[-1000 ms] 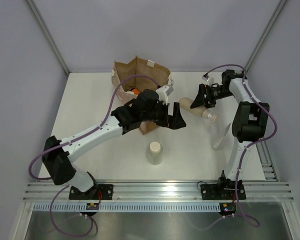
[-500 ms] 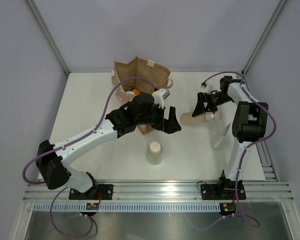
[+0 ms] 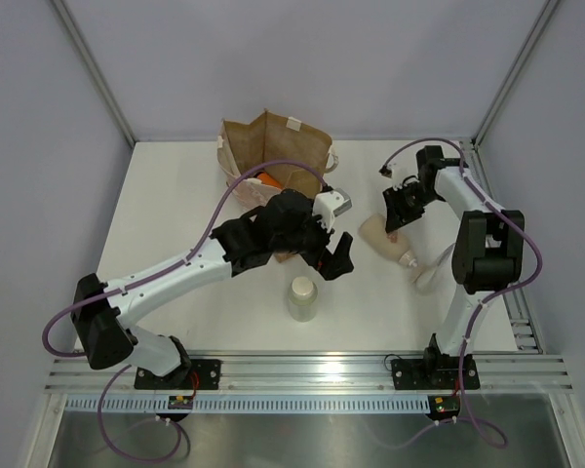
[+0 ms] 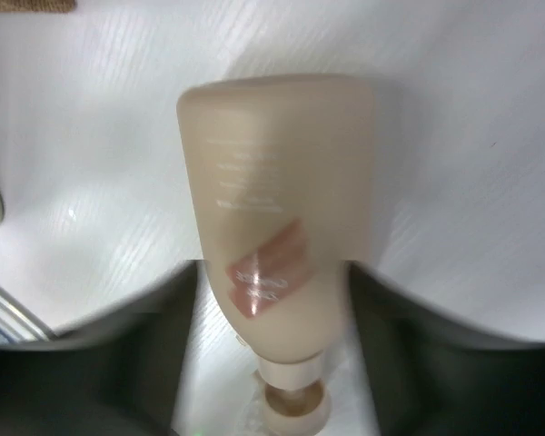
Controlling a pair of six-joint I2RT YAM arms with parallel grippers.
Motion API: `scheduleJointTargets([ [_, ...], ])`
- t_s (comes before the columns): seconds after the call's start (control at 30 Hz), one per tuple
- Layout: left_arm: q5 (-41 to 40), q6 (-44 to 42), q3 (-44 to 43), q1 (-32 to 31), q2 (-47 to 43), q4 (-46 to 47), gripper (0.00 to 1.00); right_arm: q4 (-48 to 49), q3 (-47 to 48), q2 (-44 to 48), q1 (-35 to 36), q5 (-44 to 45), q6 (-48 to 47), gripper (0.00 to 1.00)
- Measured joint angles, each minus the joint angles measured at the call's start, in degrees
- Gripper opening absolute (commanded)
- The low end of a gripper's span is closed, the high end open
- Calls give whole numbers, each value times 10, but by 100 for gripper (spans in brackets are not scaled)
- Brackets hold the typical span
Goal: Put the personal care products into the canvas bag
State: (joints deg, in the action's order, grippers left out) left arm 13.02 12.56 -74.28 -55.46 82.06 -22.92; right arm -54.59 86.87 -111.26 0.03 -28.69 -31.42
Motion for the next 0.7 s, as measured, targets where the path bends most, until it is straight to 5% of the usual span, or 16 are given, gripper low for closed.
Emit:
scheduleJointTargets([
  [0.1,-7,-13,0,-11,0,0,99,31,-35,40,35,34,3,15],
  [0.33,-27,-6,6,-17,-12,4,99,111,-130,115,102,121,17,71],
  [0.53,-41,13,43,-18,-97,10,99,137,-156,134,99,181,11,84],
  [0.63,-47,24,67,-19,-144,18,99,137,-156,153,99,193,2,99],
  [0.7,-51,32,88,-20,-174,18,99,137,-156,172,99,200,-14,100],
])
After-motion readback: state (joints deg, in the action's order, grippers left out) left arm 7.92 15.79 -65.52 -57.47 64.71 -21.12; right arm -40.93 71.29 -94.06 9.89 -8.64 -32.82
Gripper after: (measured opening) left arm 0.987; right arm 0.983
